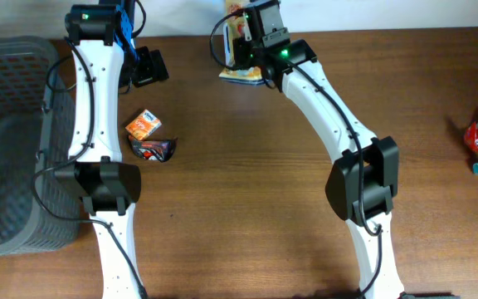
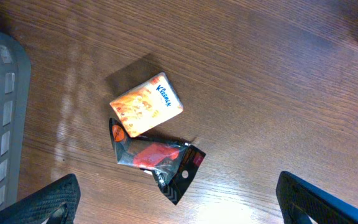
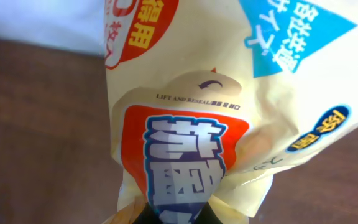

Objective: Scan the item barcode
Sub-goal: 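Grasp the white-blue bag with the right gripper and raise it to the scanner, then carry the white-blue bag to the right edge and drop it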

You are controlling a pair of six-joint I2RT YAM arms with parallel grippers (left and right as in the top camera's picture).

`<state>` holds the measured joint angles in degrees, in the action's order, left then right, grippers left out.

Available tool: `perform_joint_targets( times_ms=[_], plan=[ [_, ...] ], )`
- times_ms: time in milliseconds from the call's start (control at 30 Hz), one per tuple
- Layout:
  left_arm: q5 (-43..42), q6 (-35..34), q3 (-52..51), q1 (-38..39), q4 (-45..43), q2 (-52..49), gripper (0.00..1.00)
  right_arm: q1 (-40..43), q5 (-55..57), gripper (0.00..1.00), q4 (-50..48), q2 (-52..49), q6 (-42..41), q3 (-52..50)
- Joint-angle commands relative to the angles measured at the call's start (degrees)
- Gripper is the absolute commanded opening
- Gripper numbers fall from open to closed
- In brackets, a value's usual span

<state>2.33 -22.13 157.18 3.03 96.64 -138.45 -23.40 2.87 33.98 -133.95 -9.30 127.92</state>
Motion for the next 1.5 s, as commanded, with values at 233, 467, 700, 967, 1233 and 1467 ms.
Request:
perform_joint_targets(
  times_ms=[233, 467, 700, 967, 1233, 1467],
  plan=[
    [0.0, -0.3, -0.4, 0.0, 0.1, -0.7, 0.99, 0.0, 4.1, 0.04, -1.9, -3.0, -0.7, 0.7],
    [0.0, -0.3, -0.4, 0.0, 0.1, -0.7, 0.99, 9.9, 20.8, 0.04, 4.9, 9.2, -8.5, 0.7],
    [0.0, -0.3, -0.4, 0.0, 0.1, -0.7, 0.99, 35.8, 27.6, 0.04, 23.3, 10.4, -9.9, 0.5],
    [0.0, -0.3, -0.4, 0.0, 0.1, -0.7, 0.99, 59.4, 16.6, 0.04, 25.0, 6.3, -11.2, -2.1],
    [0.0, -0.3, -0.4, 0.0, 0.1, -0.7, 0.99, 65.1, 16.5, 0.76, 25.1, 3.3, -11.2, -2.4],
    [0.0, -0.3, -0.4, 0.0, 0.1, -0.7, 0.99, 62.4, -2.1, 0.83, 31.0, 9.3, -11.2, -2.4]
  ],
)
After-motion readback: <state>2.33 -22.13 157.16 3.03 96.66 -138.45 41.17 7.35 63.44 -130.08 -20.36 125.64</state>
